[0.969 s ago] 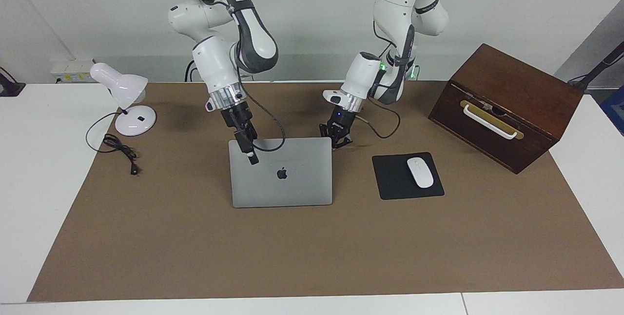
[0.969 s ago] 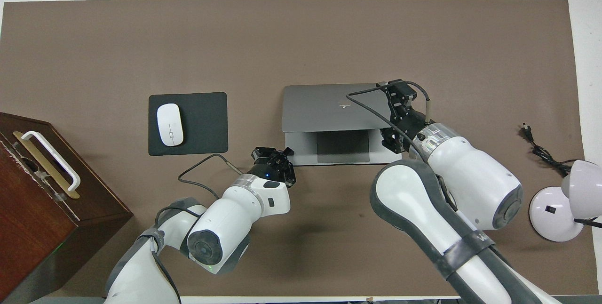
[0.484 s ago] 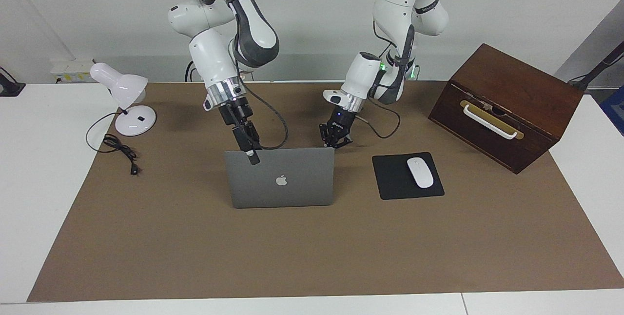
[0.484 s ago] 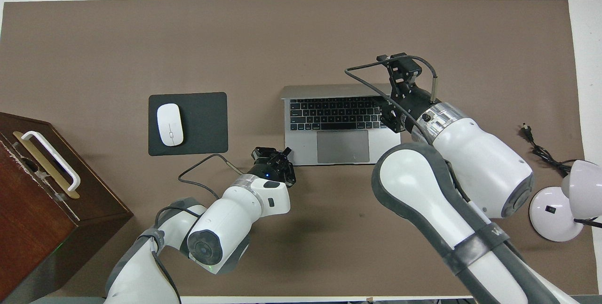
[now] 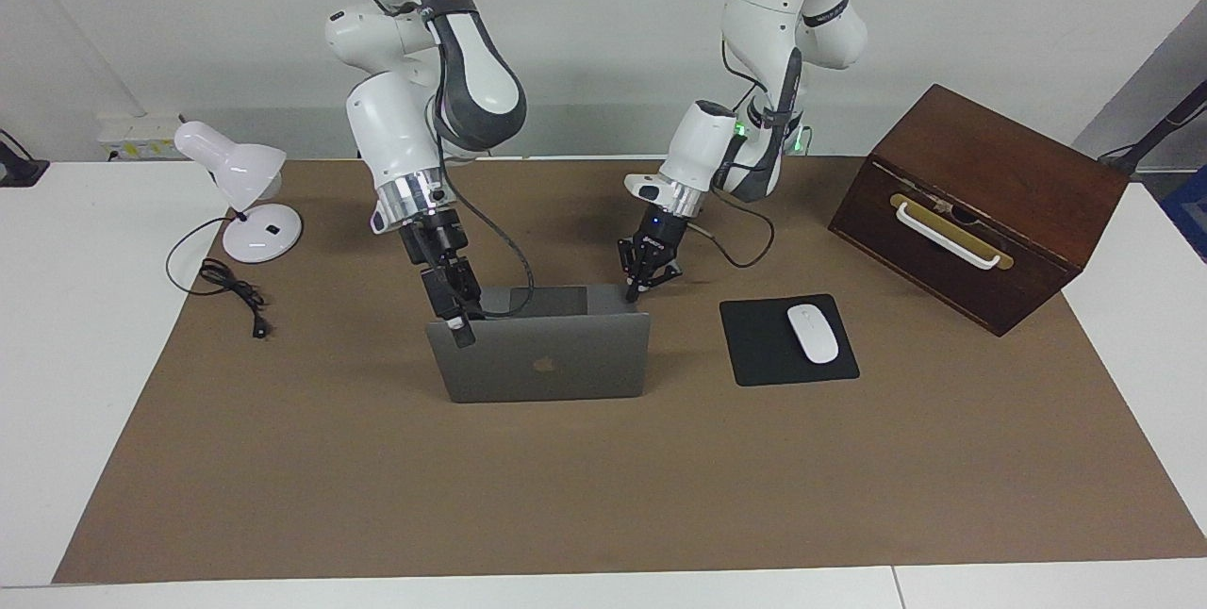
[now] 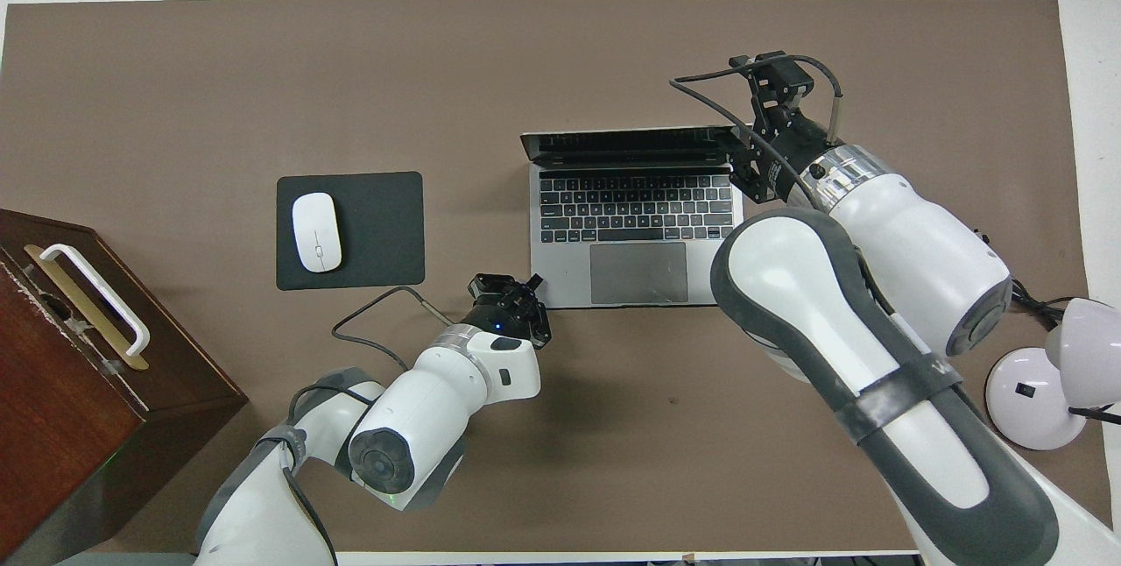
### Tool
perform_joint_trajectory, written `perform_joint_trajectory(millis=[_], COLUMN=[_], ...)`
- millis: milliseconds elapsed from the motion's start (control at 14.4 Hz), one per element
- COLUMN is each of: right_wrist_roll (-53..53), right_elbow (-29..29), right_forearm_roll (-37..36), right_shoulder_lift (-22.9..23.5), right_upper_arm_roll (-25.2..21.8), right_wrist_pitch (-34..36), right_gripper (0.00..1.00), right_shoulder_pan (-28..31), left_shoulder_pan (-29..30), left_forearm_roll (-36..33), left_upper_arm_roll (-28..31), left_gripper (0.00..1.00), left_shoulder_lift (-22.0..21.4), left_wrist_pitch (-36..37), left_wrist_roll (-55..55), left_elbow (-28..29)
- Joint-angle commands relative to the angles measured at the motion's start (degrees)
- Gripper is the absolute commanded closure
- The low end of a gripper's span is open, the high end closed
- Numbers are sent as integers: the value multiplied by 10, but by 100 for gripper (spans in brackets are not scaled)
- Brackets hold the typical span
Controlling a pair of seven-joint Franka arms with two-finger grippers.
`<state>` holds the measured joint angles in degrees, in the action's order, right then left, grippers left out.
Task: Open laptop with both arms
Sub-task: 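Lift the laptop lid upward and away with the right gripper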
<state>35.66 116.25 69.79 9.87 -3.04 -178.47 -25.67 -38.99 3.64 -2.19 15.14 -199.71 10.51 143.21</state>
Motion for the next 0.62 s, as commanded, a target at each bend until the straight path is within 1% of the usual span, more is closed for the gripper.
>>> perform_joint_trajectory(millis=[0,277,554], right_wrist_roll=[-24,-24,-17], right_elbow=[-53,-77,-81], right_forearm_roll=[15,14,15], right_shoulder_lift=[40,64,62], right_upper_arm_roll=[-7,-16,-14], right_wrist_pitch=[-2,7,7], right_gripper=[0,0,0], right_shoulder_pan=[2,2,-3], left_shoulder_pan=[-14,-14,-14], left_forearm_roll=[1,1,1], left_upper_arm_roll=[9,9,9], left_gripper=[100,100,100], left_shoulder_lift=[24,24,24], left_wrist_pitch=[-11,-11,-11], left_wrist_roll=[6,6,6], left_elbow=[-12,-13,-13])
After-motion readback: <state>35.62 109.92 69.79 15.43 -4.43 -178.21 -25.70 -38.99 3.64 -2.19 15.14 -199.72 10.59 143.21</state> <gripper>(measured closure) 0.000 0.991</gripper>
